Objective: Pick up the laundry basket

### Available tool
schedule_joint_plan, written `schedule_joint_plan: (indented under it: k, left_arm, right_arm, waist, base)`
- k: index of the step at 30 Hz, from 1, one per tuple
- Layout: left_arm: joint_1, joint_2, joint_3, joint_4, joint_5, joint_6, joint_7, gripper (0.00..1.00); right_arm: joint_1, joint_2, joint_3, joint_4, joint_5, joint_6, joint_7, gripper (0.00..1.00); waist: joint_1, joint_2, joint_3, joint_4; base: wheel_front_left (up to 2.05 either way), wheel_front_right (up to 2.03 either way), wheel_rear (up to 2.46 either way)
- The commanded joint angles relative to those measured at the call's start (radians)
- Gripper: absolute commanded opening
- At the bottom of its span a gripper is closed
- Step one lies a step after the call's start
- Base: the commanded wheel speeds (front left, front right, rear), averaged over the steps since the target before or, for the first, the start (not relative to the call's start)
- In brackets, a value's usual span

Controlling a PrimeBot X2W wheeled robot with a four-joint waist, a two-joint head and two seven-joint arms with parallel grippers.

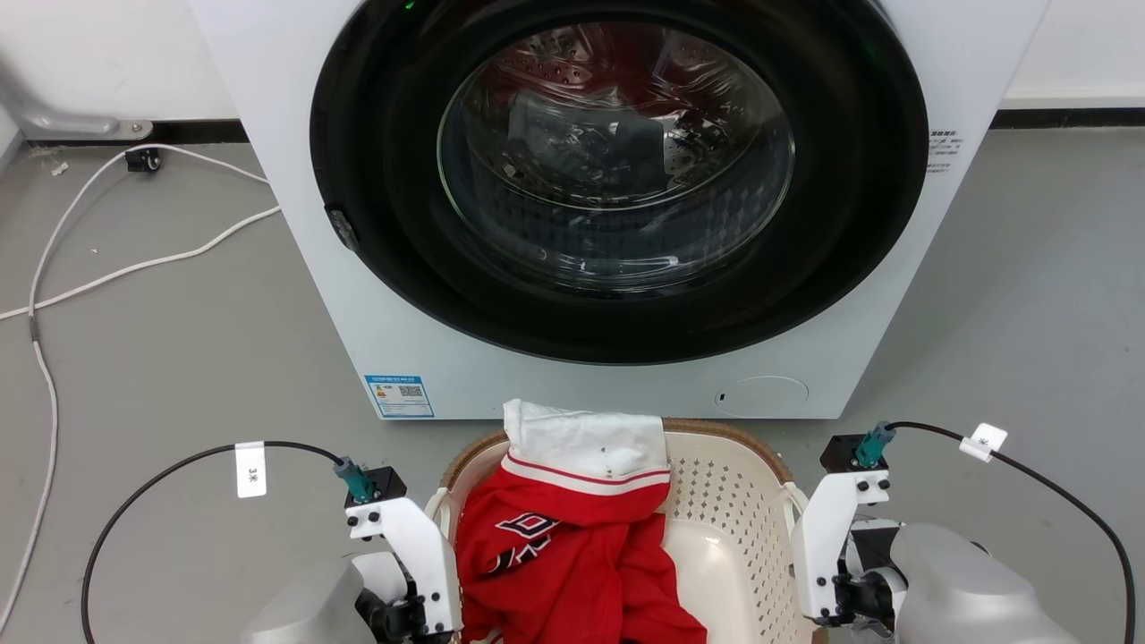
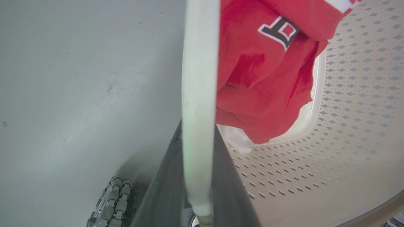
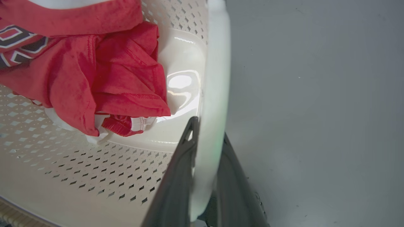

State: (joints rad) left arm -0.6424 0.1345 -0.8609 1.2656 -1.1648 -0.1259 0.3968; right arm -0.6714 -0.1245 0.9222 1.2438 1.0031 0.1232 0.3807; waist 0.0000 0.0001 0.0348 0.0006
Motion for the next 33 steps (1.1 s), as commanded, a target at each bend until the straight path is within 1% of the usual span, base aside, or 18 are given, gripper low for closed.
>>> schedule_joint_plan:
  k: [1,33]
  left_arm:
    - [-0.005,-0.021,-0.001,-0.014,-0.006,-0.009,-0.006,0.0]
    - [-0.004,-0.018,-0.022,-0.014,-0.03,-0.009,-0.019,0.0]
  right_arm:
    - [-0.014,0.026,0.004,-0.013,0.008,0.014,-0.004,0.0]
    - [-0.017,0.026,0.038,-0.012,0.047,0.014,-0.009,0.0]
  waist:
    - [0.0,-0.0001,0.0,0.0]
    - [0.0,-0.0001,0.006,-0.002]
  base:
    - [0.0,0.0,0.0]
    - [0.0,0.0,0.0]
